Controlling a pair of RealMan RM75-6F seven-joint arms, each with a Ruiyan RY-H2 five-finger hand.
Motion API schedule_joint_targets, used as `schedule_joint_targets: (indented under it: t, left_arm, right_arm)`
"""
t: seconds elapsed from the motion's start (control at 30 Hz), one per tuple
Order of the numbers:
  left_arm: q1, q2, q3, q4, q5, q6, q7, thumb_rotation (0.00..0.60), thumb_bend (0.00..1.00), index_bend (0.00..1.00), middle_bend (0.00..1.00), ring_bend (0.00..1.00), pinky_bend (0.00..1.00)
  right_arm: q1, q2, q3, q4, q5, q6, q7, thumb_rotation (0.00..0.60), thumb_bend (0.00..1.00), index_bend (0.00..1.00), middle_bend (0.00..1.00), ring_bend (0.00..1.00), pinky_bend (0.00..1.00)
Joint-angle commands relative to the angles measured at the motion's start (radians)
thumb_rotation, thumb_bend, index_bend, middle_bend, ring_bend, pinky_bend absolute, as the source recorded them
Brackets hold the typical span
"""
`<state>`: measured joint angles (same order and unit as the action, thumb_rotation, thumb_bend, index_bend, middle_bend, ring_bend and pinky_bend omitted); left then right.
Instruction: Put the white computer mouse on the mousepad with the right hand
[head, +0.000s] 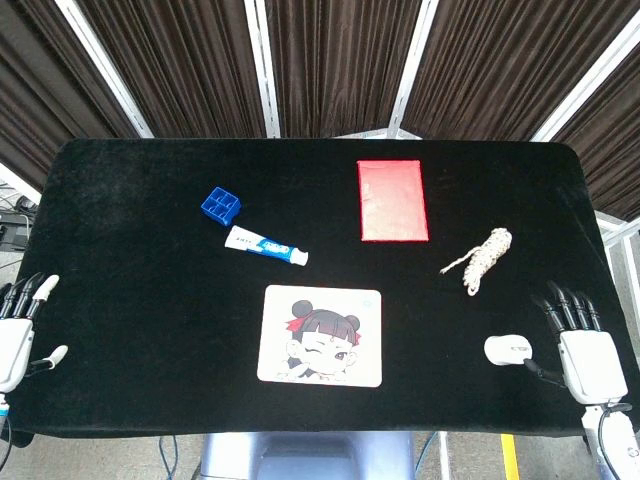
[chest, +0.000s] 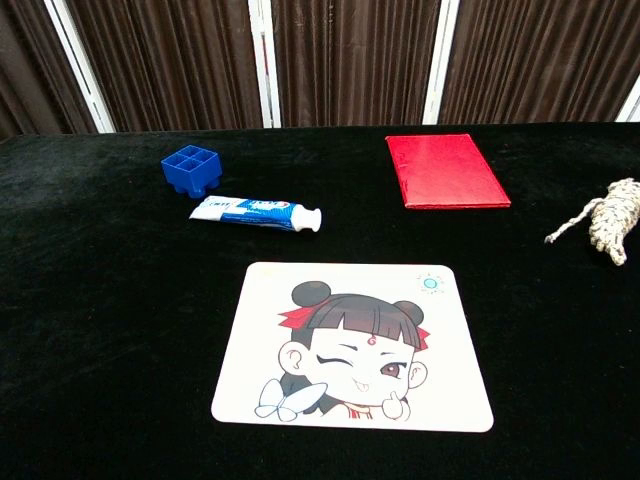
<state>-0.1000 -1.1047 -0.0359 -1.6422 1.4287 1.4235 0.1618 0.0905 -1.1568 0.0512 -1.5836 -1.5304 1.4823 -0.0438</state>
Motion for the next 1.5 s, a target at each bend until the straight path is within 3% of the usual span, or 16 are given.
schedule_joint_targets:
  t: [0.03,0.43,0.67,1.03,1.27,1.5]
  left_arm:
    - [-0.001,0.001,0.000,0.002,-0.001,-0.001,-0.001,0.600,0.20,0.00,0.00,0.00,0.00]
    - [0.001,0.006,0.002,-0.005,0.005,0.006,0.000,0.600,0.20,0.00,0.00,0.00,0.00]
    - [-0.002,0.007,0.002,-0.003,-0.001,-0.003,0.003,0.600,0.20,0.00,0.00,0.00,0.00]
    - [-0.004,0.009,0.000,-0.011,-0.012,-0.007,0.013,0.600,0.20,0.00,0.00,0.00,0.00]
    - [-0.005,0.009,-0.001,-0.014,-0.014,-0.007,0.012,0.600,0.20,0.00,0.00,0.00,0.00]
    - [-0.005,0.009,0.000,-0.019,-0.015,-0.008,0.021,0.600,0.20,0.00,0.00,0.00,0.00]
  right_arm:
    - [0.001,-0.001,0.001,-0.001,0.000,0.000,-0.002,0.600,0.09,0.13,0.00,0.00,0.00]
    - [0.003,-0.011,-0.008,0.005,-0.021,0.001,-0.013,0.600,0.09,0.13,0.00,0.00,0.00]
    - [0.004,-0.012,-0.019,0.005,-0.009,-0.026,-0.034,0.600,0.09,0.05,0.00,0.00,0.00]
    - [0.015,-0.031,-0.032,0.023,-0.003,-0.064,-0.061,0.600,0.09,0.05,0.00,0.00,0.00]
    - [0.040,-0.102,-0.044,0.065,0.049,-0.163,-0.090,0.600,0.09,0.17,0.00,0.00,0.00]
    - [0.061,-0.169,-0.052,0.142,0.063,-0.216,-0.102,0.600,0.09,0.20,0.02,0.00,0.02]
